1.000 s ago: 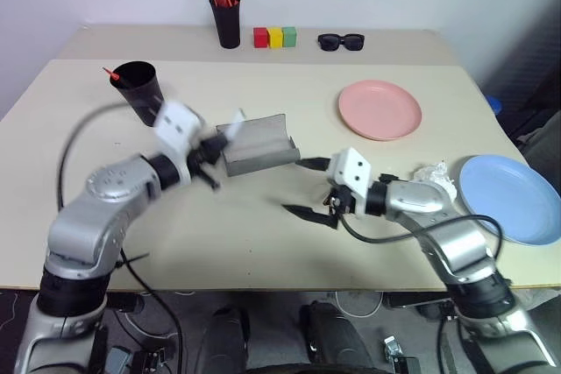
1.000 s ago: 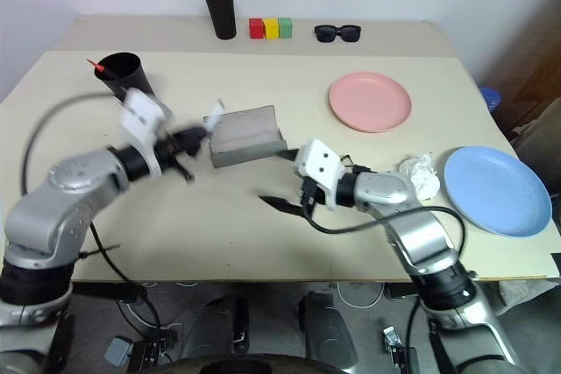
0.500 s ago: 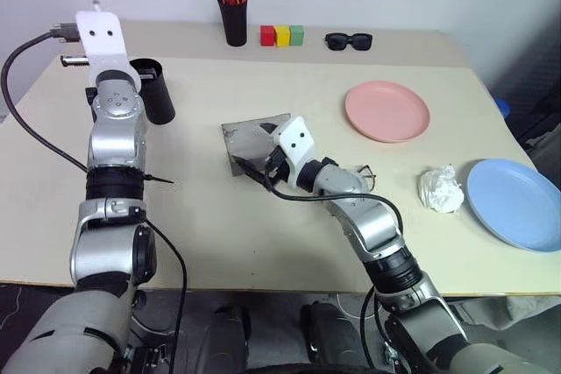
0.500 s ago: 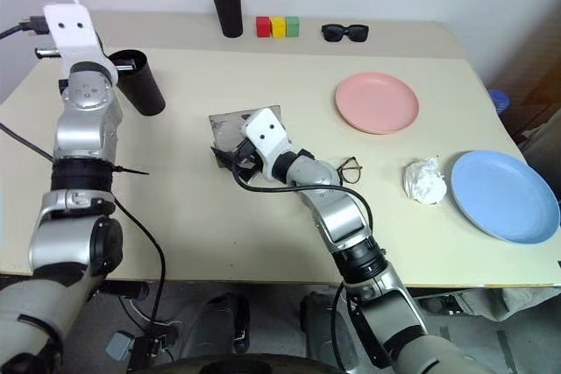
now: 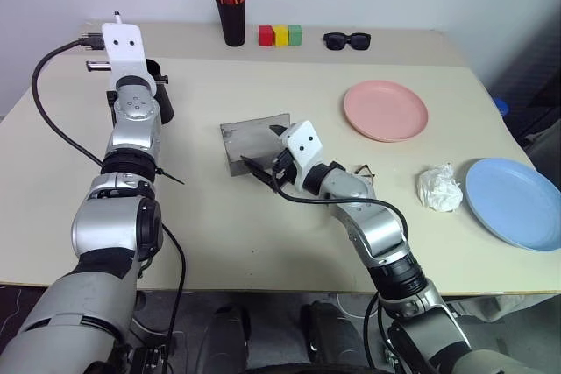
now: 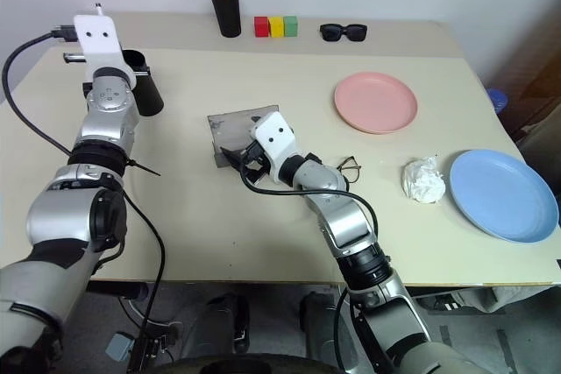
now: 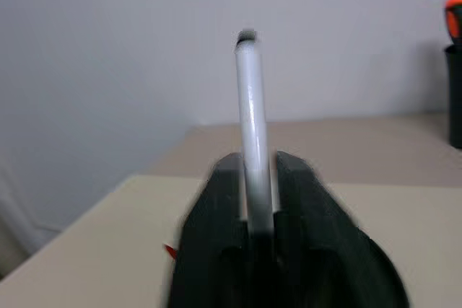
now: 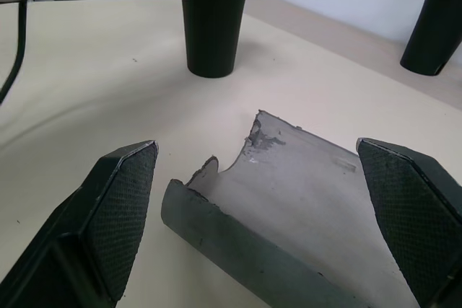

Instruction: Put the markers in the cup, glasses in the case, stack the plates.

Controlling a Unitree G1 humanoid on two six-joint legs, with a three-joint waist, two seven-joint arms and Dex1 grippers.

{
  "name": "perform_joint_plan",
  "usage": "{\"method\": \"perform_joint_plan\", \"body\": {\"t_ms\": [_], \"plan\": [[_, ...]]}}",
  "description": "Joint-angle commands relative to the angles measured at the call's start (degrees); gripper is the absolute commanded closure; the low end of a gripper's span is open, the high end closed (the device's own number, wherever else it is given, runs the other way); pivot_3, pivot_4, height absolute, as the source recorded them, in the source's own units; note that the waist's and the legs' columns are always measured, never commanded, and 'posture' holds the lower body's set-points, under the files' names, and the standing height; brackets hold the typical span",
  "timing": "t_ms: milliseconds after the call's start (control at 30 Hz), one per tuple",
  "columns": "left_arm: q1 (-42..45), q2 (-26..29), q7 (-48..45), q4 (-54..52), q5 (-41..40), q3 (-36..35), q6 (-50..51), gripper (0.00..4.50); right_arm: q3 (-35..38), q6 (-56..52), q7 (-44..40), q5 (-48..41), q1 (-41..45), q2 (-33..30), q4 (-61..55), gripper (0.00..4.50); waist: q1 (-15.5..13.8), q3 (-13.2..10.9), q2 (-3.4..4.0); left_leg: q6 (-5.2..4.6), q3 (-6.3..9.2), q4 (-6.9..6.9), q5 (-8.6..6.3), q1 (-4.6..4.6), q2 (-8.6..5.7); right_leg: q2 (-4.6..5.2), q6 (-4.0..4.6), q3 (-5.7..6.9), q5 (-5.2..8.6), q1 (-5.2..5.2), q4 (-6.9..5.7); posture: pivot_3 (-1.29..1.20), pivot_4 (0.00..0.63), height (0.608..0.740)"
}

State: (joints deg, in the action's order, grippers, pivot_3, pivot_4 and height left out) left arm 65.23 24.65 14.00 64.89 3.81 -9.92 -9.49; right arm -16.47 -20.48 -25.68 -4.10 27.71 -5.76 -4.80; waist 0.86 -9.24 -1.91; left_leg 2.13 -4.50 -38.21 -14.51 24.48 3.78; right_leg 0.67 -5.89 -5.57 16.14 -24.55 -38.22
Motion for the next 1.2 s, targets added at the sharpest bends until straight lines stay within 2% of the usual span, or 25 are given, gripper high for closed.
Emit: {"method": "perform_joint_plan", "body": {"t_ms": [33, 100, 267, 300, 367, 433, 467, 600, 700, 833, 933, 1167, 1200], "plan": [[2.4, 0.6, 0.8, -0.3, -0.6, -0.7, -1.7, 1.83, 0.8, 0.6, -0.1, -0.4, 0.5, 0.0, -3.2, 0.00, 0.1, 0.0, 0.00, 0.00, 0.00, 0.00, 0.00, 0.00, 0.00, 0.00, 0.00, 0.00, 0.00, 0.00, 0.00, 0.00, 0.150, 0.722], [2.3, 0.7, 0.9, -0.4, -1.0, -0.9, -1.8, 0.83, 0.8, 0.6, -0.1, -0.5, 0.5, 0.0, -3.2, 0.00, 0.1, 0.0, 0.00, 0.00, 0.01, 0.00, 0.00, 0.00, 0.00, 0.00, 0.00, 0.00, 0.00, 0.00, -0.01, 0.00, 0.150, 0.722], [1.7, 0.7, 0.7, -3.5, -2.0, -1.4, -2.6, 0.83, 1.2, 0.2, -1.0, -0.9, 0.3, -1.0, -4.2, 0.00, 0.0, 0.0, 0.00, 0.00, 0.00, 0.00, 0.00, 0.00, 0.00, 0.00, 0.00, 0.00, 0.00, 0.00, -0.01, 0.00, 0.150, 0.722], [1.4, 0.6, -2.0, -5.8, -3.2, -1.6, -2.1, 0.83, 1.8, -0.2, -2.0, -1.4, 0.1, -2.1, -5.0, 0.00, 0.0, 0.0, 0.00, 0.00, 0.00, 0.00, 0.00, 0.00, 0.00, 0.00, 0.00, 0.00, 0.00, 0.00, -0.01, 0.00, 0.150, 0.722], [-1.1, -0.4, -15.0, -14.5, -9.4, -1.8, 1.2, 0.83, 3.3, -1.1, -4.7, -2.8, -0.3, -5.5, -7.0, 0.00, -0.2, 0.0, 0.00, 0.00, 0.00, 0.00, 0.00, 0.03, 0.00, 0.00, 0.00, 0.00, 0.00, 0.00, 0.00, 0.00, 0.150, 0.722], [-5.8, 0.0, -28.9, -25.6, -14.1, 0.7, 5.7, 0.25, 4.6, -1.6, -7.2, -3.8, -0.9, -9.2, -8.5, 0.00, -0.2, 0.0, 0.00, 0.00, 0.00, 0.00, 0.00, 0.05, -0.01, 0.02, 0.00, 0.02, 0.00, 0.02, 0.03, 0.00, 0.150, 0.722], [-7.8, 0.6, -32.3, -29.9, -14.3, 2.3, 9.0, 0.02, 5.2, -1.7, -8.3, -4.1, -1.3, -10.9, -9.0, 0.00, -0.2, 0.0, 0.00, 0.01, -0.01, 0.00, 0.00, 0.05, -0.01, 0.03, 0.00, 0.02, 0.00, 0.03, 0.04, 0.00, 0.150, 0.722], [-16.6, 4.6, -48.2, -48.4, -16.1, 11.1, 22.8, 0.02, 8.9, -2.4, -14.7, -6.6, -4.1, -20.0, -11.4, 0.00, 0.1, 0.0, 0.04, 0.01, 0.01, 0.01, 0.00, -0.03, 0.01, 0.00, 0.00, 0.00, 0.00, 0.05, 0.00, 0.00, 0.150, 0.722], [-20.3, 7.5, -55.8, -55.2, -15.2, 16.8, 29.8, 0.02, 11.1, -2.8, -18.5, -8.6, -6.2, -25.2, -13.0, 0.00, 0.4, 0.0, 0.05, 0.01, 0.02, 0.01, 0.00, -0.05, 0.02, -0.03, 0.01, -0.03, 0.01, 0.04, -0.03, 0.00, 0.150, 0.722], [-22.2, 10.1, -66.1, -55.3, -11.4, 26.3, 32.8, 0.02, 14.7, -4.7, -21.9, -11.8, -9.2, -30.4, -15.5, 0.00, 0.2, 0.0, 0.15, 0.00, 0.03, 0.01, 0.00, -0.12, 0.01, -0.05, 0.02, -0.07, 0.02, 0.06, -0.06, 0.00, 0.150, 0.722], [-20.2, 8.9, -69.6, -52.1, -11.5, 28.0, 35.6, 0.02, 15.9, -5.2, -22.0, -12.3, -10.9, -31.9, -16.6, 0.00, 0.0, 0.0, 0.13, -0.01, 0.03, -0.02, -0.01, -0.10, 0.01, -0.05, 0.03, -0.07, 0.02, 0.07, -0.04, 0.00, 0.150, 0.722], [-16.9, 7.6, -75.9, -45.9, -7.4, 32.3, 35.3, 0.02, 16.5, -6.4, -21.2, -12.7, -14.5, -32.7, -19.6, 0.00, -0.1, 0.0, 0.12, -0.04, 0.06, -0.03, -0.02, -0.07, 0.00, -0.05, 0.02, -0.08, 0.03, 0.07, 0.00, 0.00, 0.150, 0.722], [-16.7, 7.3, -76.1, -45.5, -7.1, 32.3, 35.4, 0.26, 16.6, -6.5, -21.3, -12.8, -15.0, -32.8, -20.1, 0.00, -0.1, 0.0, 0.12, -0.04, 0.06, -0.03, -0.02, -0.07, 0.00, -0.05, 0.02, -0.08, 0.03, 0.07, 0.00, 0.00, 0.150, 0.722]]}}
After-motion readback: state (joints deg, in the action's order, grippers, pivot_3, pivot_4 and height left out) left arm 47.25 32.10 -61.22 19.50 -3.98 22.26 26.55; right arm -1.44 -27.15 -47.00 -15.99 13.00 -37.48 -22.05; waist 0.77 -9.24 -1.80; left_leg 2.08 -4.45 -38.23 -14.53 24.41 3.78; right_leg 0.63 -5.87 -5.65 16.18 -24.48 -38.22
